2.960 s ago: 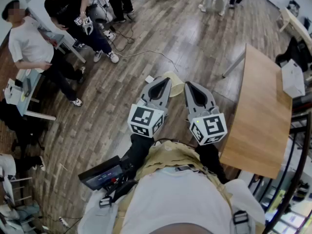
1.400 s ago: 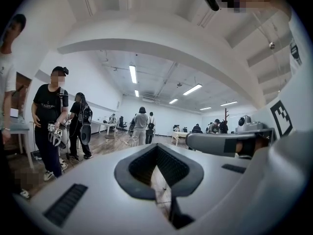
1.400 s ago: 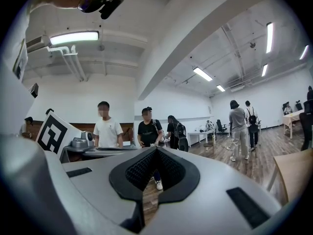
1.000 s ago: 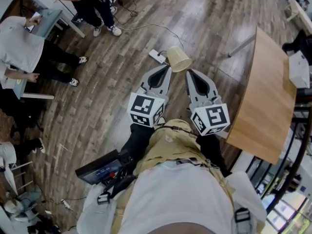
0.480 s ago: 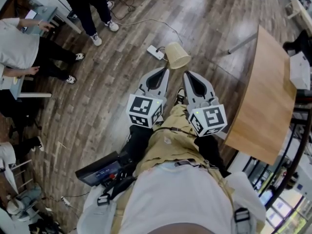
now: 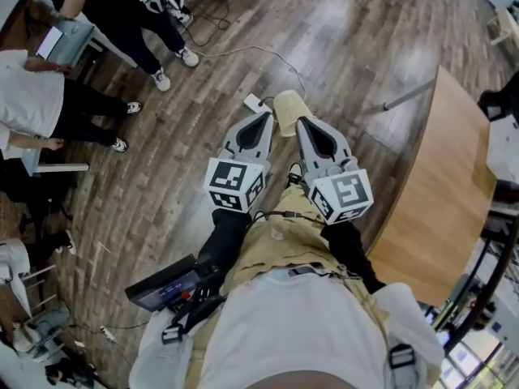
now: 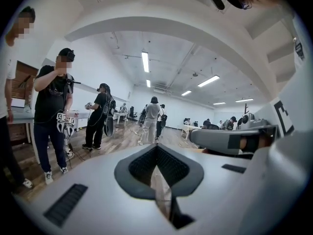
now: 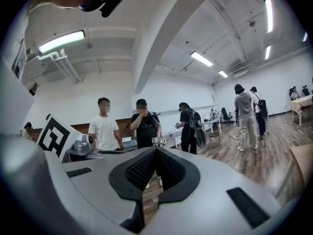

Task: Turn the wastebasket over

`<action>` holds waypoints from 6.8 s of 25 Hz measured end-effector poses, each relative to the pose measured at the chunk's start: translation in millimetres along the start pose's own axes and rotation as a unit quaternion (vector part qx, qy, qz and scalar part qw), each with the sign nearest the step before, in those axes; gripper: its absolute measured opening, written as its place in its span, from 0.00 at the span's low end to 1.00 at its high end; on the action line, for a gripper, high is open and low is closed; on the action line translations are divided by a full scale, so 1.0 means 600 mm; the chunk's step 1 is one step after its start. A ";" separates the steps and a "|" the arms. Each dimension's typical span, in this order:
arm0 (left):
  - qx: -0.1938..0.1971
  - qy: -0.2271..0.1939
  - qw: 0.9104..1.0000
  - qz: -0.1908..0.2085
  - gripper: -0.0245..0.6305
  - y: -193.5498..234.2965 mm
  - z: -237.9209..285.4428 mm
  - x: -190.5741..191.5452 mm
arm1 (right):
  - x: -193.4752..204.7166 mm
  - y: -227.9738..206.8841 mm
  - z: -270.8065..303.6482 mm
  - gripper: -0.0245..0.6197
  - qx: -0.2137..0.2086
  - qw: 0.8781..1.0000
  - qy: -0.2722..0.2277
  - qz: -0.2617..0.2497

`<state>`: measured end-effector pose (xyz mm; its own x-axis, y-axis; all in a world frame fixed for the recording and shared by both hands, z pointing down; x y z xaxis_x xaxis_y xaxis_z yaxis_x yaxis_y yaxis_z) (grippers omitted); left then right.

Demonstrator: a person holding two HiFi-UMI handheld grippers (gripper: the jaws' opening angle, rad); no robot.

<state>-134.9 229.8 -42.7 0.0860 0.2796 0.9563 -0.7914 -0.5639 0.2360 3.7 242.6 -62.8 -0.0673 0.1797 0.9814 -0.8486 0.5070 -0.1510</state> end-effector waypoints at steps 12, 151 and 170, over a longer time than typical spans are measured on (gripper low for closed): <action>0.034 0.058 0.998 0.005 0.04 -0.039 0.256 -0.016 | -0.018 -0.231 0.072 0.07 0.003 0.999 0.024 0.038; -0.004 0.467 0.874 -0.134 0.04 0.417 0.560 1.028 | 1.233 -0.543 0.480 0.14 -0.058 0.803 0.518 -0.290; -0.016 0.482 0.866 -0.132 0.04 0.436 0.535 1.060 | 1.366 -0.434 0.430 0.19 -0.275 0.737 0.579 -0.215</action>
<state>-92.9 10.3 682.6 -0.2661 0.9228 0.2785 -0.8392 -0.3640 0.4041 34.4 40.2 811.2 0.9083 0.3411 0.2422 -0.2994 0.9344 -0.1931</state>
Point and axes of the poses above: the fingertips, and each gripper's own axes: z forward along the fingers, y to its left, x out of its underside, the point moved 7 cm from there along -z, backward along the fingers, and after that the axes turned 5 degrees about x, right-handed, at the moved point
